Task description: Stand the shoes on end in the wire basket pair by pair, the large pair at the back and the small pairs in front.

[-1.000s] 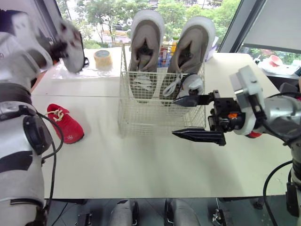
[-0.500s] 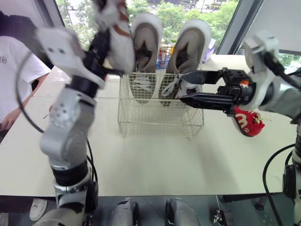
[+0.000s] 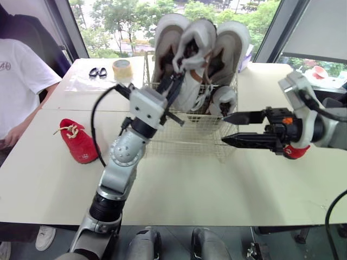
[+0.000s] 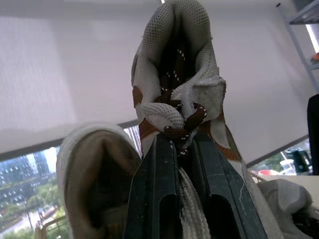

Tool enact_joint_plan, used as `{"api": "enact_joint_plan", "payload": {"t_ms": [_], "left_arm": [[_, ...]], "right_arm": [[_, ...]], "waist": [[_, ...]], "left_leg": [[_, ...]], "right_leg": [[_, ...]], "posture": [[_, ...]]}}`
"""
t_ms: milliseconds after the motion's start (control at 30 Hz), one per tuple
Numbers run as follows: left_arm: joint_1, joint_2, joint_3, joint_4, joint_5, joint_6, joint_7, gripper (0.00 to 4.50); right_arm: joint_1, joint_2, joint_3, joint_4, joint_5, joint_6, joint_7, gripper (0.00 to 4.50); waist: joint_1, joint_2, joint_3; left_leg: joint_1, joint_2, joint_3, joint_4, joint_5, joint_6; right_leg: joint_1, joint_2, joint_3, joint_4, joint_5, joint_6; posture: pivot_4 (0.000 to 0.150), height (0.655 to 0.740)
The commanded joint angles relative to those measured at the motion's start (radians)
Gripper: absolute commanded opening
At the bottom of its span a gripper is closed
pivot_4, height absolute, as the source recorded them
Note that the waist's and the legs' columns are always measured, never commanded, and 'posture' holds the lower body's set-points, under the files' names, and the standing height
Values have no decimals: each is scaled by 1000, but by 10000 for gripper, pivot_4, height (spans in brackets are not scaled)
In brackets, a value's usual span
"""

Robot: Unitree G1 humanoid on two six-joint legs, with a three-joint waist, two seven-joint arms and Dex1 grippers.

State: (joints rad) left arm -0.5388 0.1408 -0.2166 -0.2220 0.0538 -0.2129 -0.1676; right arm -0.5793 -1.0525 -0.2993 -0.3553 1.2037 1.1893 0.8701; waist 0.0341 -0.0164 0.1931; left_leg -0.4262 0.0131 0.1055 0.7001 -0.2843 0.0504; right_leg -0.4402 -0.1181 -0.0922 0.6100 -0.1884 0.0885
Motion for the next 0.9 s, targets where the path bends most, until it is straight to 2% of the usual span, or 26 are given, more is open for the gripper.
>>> {"api": "enact_joint_plan", "payload": {"t_ms": [33,300,433,700,800,900], "left_arm": [[-40,-14,9,85,121,-143,81,366],[-55,-50,8,332,135,-299,100,366],[-57,-58,29,389,158,-250,133,366],[12,-58,21,234,113,-125,62,366],[37,-52,31,158,74,-76,28,11781],[54,-35,28,83,56,-15,-15,27310]], "right_arm": [[43,-27,-107,-49,60,16,-43,45000],[100,-60,-196,-87,177,35,-155,45000],[112,-55,-184,-93,187,15,-187,45000],[118,-51,-128,-82,128,-38,-167,45000],[105,-40,-104,-67,113,-59,-152,45000],[104,-33,-74,-58,83,-82,-129,45000]], "waist": [[4,0,0],[6,1,-1],[6,1,-1],[5,1,-1],[5,1,-1],[5,1,-1]], "left_leg": [[0,0,0,0,0,0],[0,1,0,0,0,0],[0,1,0,0,0,0],[0,1,-1,0,0,0],[0,1,-1,0,0,0],[0,1,-1,0,0,0]], "right_leg": [[0,0,0,0,0,0],[0,0,0,0,0,0],[0,0,0,0,0,0],[0,0,0,0,0,0],[0,0,0,0,0,0],[0,1,0,0,0,0]], "posture": [[1500,7400],[1500,7400],[1500,7400],[1500,7400],[1500,7400],[1500,7400]]}}
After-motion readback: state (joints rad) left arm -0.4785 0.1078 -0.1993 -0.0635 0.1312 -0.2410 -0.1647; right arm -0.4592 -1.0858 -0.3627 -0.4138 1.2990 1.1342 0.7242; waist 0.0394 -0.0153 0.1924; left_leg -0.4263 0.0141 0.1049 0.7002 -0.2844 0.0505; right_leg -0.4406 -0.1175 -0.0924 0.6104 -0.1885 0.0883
